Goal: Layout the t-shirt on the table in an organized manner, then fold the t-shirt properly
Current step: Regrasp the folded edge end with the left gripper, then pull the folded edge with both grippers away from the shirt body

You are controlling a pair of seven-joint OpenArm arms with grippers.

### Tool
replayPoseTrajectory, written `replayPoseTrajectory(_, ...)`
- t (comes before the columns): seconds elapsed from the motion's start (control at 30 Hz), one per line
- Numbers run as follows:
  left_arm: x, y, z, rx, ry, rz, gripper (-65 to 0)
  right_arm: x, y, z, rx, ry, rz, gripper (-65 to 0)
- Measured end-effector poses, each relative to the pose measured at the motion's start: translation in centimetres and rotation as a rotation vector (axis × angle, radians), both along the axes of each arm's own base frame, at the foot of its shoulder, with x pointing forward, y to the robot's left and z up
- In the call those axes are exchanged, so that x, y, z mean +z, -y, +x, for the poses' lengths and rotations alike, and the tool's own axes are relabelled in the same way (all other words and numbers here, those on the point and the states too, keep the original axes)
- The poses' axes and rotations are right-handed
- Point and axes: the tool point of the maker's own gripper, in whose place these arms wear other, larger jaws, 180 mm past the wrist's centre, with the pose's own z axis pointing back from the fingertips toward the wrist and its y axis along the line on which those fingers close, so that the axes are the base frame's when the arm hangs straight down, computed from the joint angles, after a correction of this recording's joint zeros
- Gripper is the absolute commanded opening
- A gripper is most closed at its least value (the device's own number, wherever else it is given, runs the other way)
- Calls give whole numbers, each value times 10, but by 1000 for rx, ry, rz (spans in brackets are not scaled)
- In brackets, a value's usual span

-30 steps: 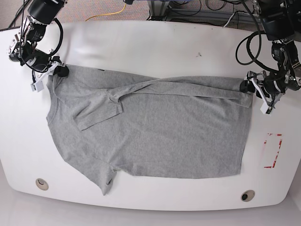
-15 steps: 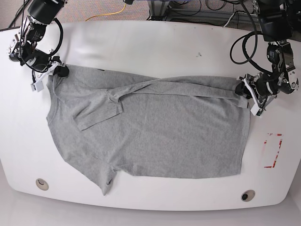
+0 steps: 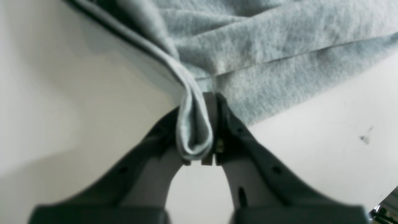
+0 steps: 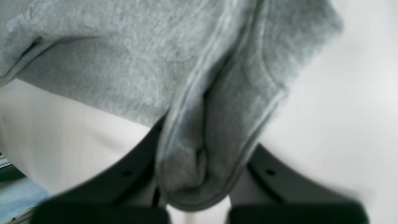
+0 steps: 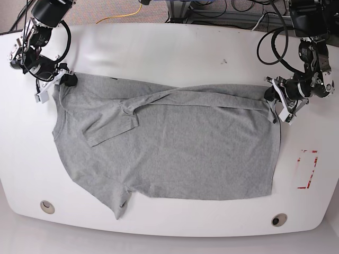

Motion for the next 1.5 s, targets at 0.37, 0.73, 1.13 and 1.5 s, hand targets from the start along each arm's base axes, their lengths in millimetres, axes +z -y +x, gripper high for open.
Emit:
replayPoseTrajectory(0.37, -1, -6, 0, 4, 3, 25, -642, 0, 1, -1, 0, -4, -2, -650)
replayPoseTrajectory(0.73, 3, -17, -11, -13, 0, 118, -642, 1, 26, -22, -31, -37, -40, -650)
replayPoseTrajectory(1.13, 6, -14, -41, -77, -62, 198, -642, 1, 35, -50, 2, -90, -101, -650)
replayPoseTrajectory(1.5, 12, -13, -85, -123, -108, 273, -642, 5, 33, -80, 32, -130, -167, -650)
